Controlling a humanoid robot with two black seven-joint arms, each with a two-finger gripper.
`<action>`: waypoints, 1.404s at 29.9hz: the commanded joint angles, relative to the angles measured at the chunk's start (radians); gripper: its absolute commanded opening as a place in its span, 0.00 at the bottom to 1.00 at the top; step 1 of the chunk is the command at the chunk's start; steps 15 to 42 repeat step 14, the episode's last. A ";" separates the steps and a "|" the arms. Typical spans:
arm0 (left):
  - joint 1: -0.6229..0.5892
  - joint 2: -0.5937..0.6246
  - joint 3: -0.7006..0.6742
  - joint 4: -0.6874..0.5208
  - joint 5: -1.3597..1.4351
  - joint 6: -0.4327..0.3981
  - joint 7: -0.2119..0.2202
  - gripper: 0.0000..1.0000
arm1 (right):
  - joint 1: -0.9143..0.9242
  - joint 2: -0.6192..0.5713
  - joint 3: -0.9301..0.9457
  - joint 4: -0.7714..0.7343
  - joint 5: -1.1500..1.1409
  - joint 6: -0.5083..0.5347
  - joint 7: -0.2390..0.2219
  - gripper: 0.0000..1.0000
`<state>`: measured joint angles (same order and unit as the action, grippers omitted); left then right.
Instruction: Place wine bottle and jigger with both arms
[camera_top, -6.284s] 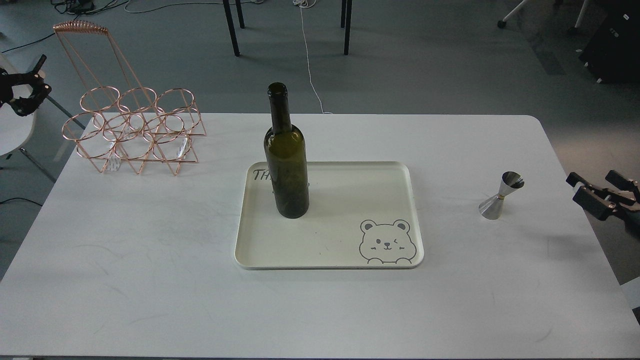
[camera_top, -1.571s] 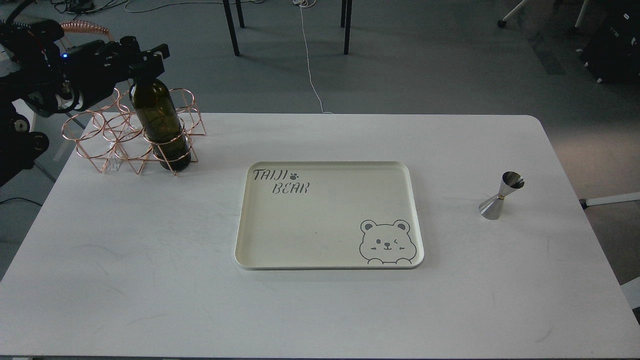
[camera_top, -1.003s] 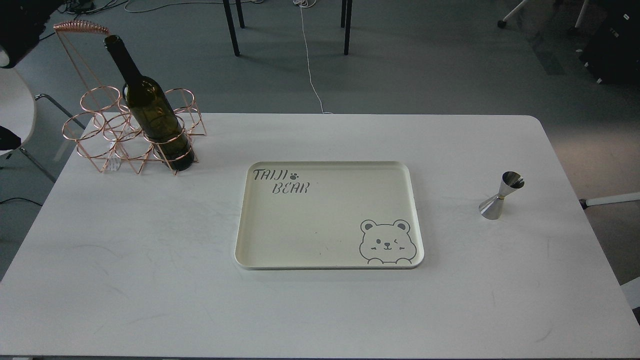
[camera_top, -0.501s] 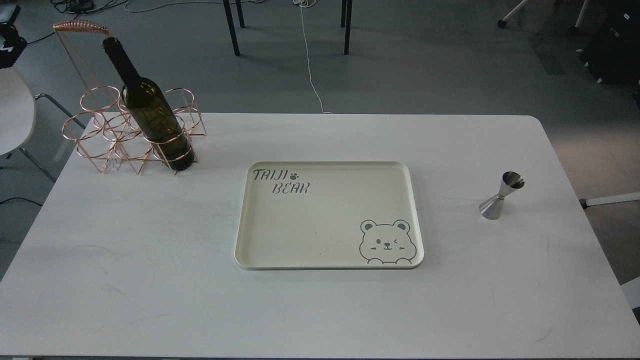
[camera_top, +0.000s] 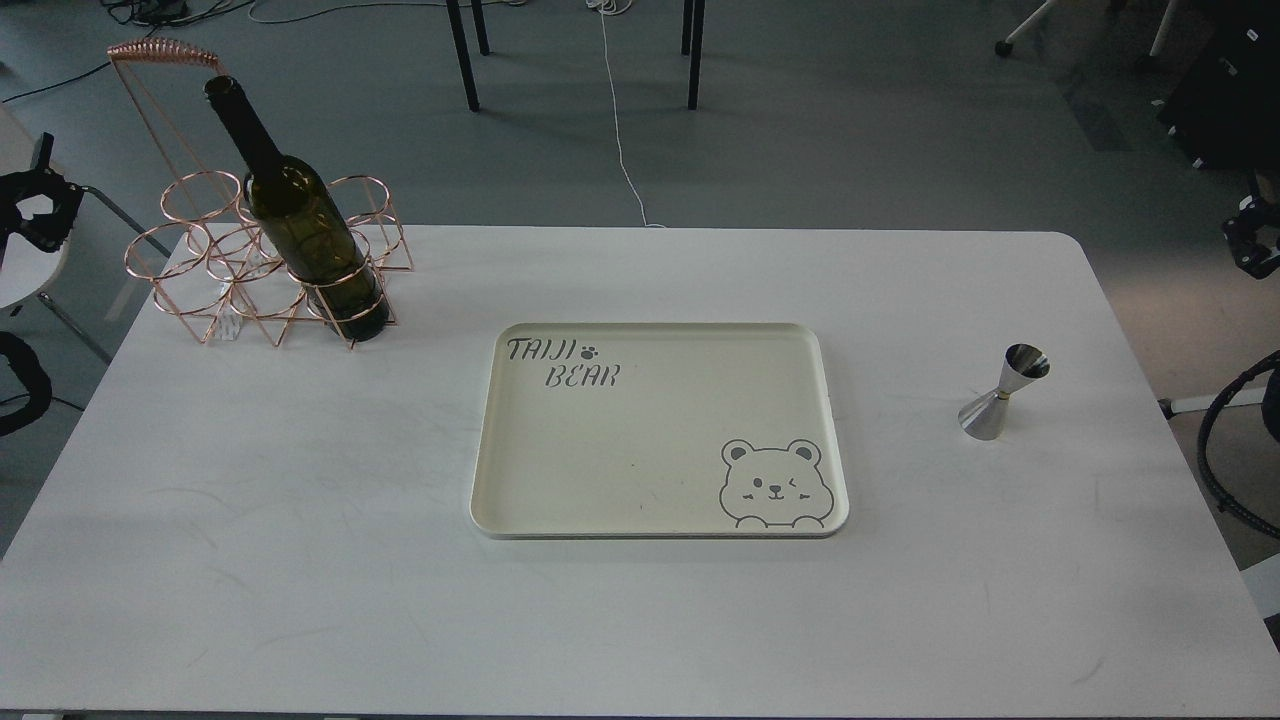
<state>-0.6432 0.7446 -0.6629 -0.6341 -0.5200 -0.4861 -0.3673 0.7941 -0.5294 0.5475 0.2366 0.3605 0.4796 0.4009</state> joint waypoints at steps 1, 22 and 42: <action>0.034 -0.014 -0.008 -0.001 0.003 -0.003 0.001 0.98 | -0.039 0.012 0.038 0.001 0.002 0.009 -0.017 0.99; 0.045 -0.036 -0.001 -0.015 0.006 -0.003 0.004 0.98 | -0.055 0.023 0.055 0.009 -0.006 0.009 -0.027 0.99; 0.045 -0.036 -0.001 -0.015 0.006 -0.003 0.004 0.98 | -0.055 0.023 0.055 0.009 -0.006 0.009 -0.027 0.99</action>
